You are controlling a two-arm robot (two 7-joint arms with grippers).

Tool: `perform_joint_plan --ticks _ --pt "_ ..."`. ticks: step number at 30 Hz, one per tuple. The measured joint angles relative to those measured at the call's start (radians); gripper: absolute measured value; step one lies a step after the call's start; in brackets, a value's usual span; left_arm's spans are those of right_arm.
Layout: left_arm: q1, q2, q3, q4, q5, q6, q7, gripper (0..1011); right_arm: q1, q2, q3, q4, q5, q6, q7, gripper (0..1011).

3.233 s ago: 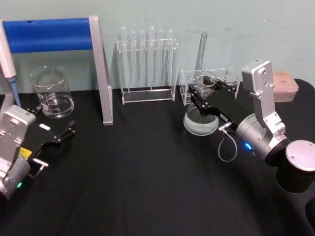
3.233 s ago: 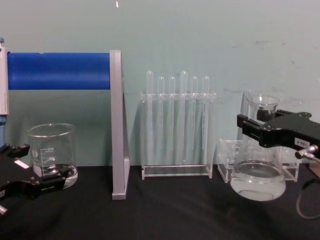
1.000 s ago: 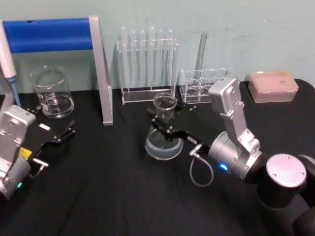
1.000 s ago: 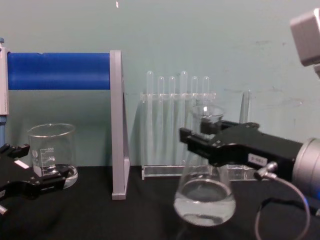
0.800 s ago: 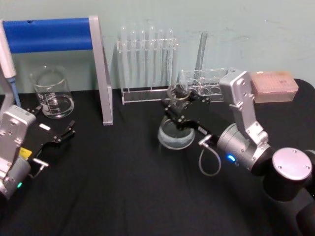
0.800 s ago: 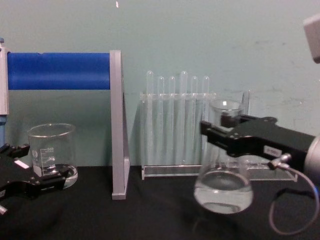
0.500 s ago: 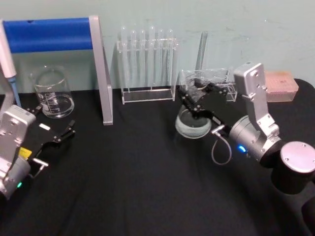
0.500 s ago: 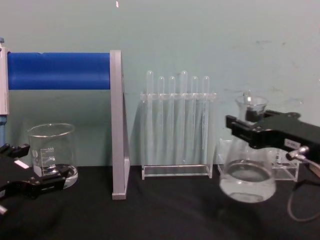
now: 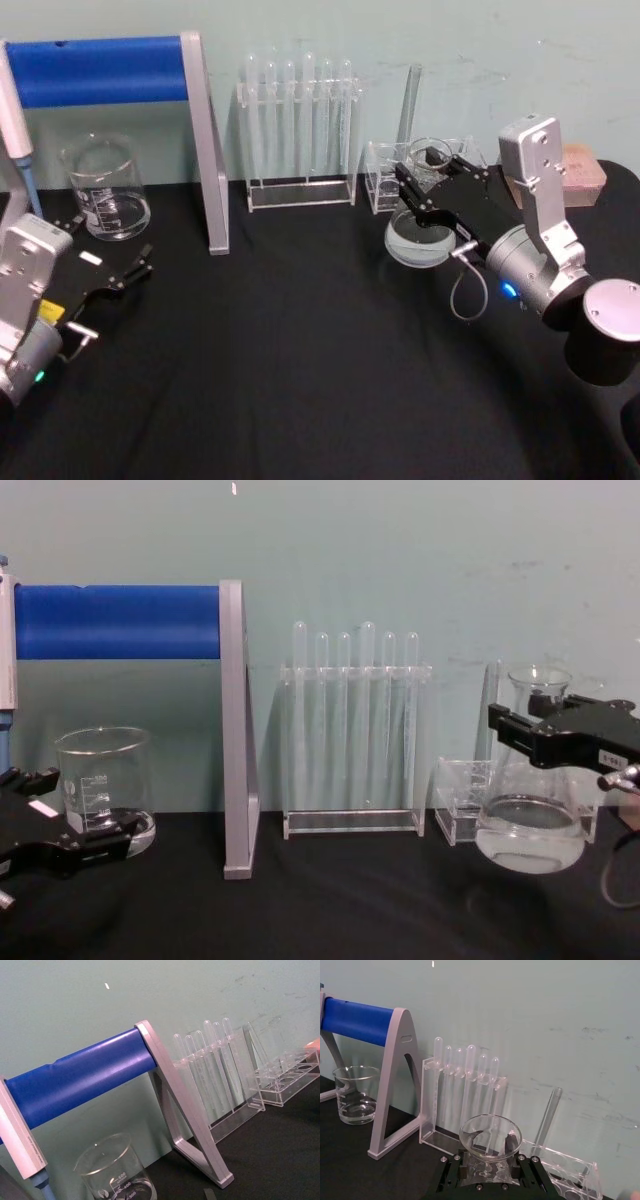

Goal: Grasp the erlenmeyer flask with one hand, shake it three times, then place it back.

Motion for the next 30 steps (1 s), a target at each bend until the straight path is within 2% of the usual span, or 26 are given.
perform_joint_plan --ticks 5,12,21,30 --pt "0.0 0.0 0.0 0.0 0.0 0.0 0.0 1001 -0.005 -0.007 0.0 -0.007 -0.002 0.004 0.012 451" --pt "0.0 0.0 0.0 0.0 0.0 0.0 0.0 1001 -0.025 -0.016 -0.021 -0.041 0.003 0.014 0.041 451" --pt "0.0 0.0 0.0 0.0 0.0 0.0 0.0 1001 -0.058 -0.019 -0.076 -0.102 0.025 0.027 0.094 451" --pt "0.0 0.0 0.0 0.0 0.0 0.0 0.0 1001 -0.084 -0.001 -0.136 -0.154 0.044 0.037 0.137 451"
